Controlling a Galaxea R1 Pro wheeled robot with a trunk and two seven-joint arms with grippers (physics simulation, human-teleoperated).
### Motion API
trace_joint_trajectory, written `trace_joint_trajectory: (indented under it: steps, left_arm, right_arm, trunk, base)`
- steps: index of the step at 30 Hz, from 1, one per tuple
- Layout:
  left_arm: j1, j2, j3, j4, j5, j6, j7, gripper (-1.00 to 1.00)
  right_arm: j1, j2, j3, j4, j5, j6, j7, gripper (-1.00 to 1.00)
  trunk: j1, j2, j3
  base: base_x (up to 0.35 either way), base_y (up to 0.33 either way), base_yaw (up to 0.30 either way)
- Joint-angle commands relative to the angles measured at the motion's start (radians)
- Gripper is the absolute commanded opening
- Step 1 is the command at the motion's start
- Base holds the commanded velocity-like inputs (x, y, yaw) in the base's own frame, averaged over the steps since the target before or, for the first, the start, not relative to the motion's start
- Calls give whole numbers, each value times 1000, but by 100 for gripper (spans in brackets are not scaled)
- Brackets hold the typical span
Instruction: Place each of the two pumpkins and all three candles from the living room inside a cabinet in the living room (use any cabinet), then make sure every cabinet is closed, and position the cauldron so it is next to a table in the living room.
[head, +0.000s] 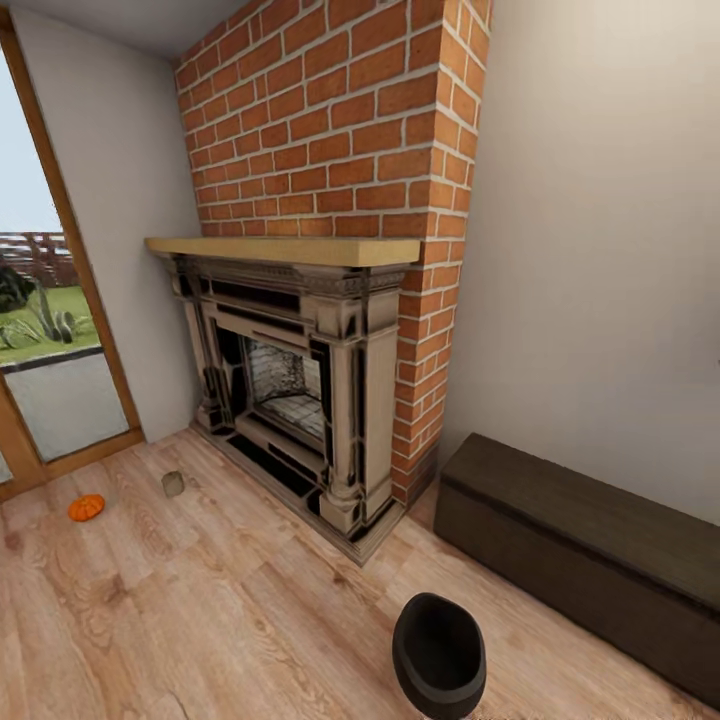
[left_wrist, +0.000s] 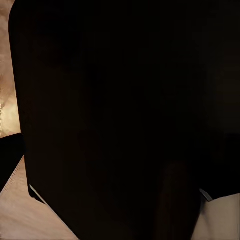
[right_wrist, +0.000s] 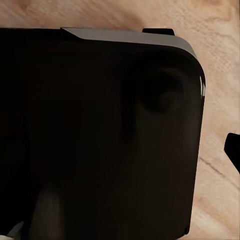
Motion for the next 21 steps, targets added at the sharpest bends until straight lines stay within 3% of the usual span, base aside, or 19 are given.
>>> trace_joint_trajectory:
  steps: [1, 21]
  left_arm:
    - [1, 0, 0, -2, 6, 0, 0, 100]
    - [1, 0, 0, -2, 7, 0, 2, 100]
  right_arm:
    - [-1, 0, 0, 1, 1, -2, 0, 100]
    - [-1, 0, 0, 2, 1, -2, 0, 100]
  trunk:
    - [0, 0, 0]
    - [0, 0, 7]
  base:
    - [0, 0, -254]
    - [0, 0, -254]
